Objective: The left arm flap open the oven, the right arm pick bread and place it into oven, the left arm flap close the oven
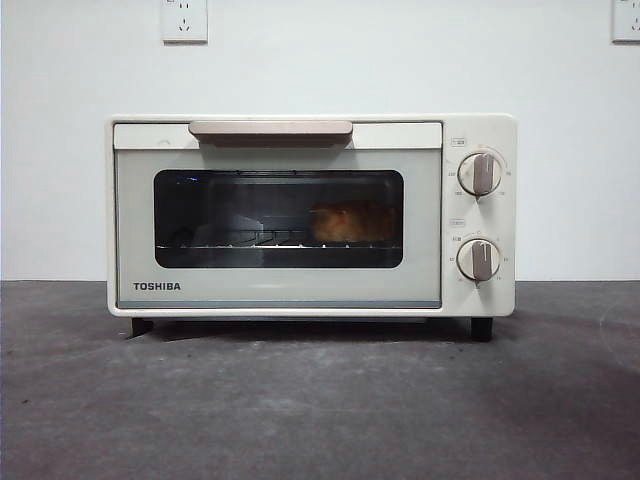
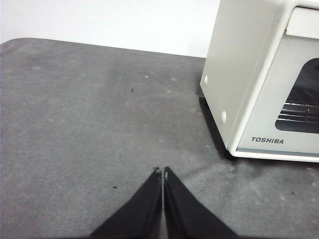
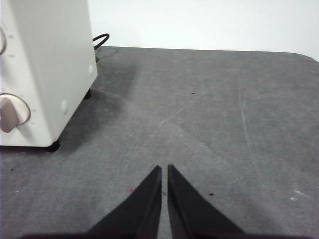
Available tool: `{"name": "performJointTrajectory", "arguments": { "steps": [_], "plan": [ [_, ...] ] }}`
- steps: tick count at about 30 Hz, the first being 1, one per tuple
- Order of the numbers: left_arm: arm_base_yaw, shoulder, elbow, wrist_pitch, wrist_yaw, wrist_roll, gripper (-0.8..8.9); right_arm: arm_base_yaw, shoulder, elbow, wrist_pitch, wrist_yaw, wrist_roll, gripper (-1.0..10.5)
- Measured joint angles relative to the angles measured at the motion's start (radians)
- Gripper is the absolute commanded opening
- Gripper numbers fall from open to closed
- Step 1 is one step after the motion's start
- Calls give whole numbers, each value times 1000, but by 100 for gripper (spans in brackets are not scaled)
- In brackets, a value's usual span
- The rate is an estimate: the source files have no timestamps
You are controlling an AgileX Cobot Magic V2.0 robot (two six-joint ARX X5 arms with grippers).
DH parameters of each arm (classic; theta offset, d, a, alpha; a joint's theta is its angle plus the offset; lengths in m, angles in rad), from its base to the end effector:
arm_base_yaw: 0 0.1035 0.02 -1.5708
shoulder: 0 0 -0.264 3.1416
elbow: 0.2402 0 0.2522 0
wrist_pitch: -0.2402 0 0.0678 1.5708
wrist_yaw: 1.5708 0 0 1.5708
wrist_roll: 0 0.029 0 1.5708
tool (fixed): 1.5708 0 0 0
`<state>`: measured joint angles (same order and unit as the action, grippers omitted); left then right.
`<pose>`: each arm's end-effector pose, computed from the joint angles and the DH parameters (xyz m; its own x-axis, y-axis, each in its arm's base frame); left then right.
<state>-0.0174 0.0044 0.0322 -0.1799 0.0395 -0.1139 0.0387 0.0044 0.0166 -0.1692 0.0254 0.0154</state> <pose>0.0948 -0.0028 0.1568 0.9868 -0.0567 -0.1514 0.0388 0.9922 -0.1183 0.0958 0.0030 0.1525 0.9876 0.0128 -0.1563 -0.0112 0.9999 0.0112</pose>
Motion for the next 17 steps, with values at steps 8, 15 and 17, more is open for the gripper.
{"name": "performJointTrajectory", "arguments": {
  "steps": [8, 15, 17],
  "plan": [
    [0, 0, 0, 0, 0, 0, 11, 0, 0, 0, 5, 0, -19, 18],
    [0, 0, 0, 0, 0, 0, 11, 0, 0, 0, 5, 0, -20, 18],
    [0, 0, 0, 0, 0, 0, 11, 0, 0, 0, 5, 0, -20, 18]
  ]
}}
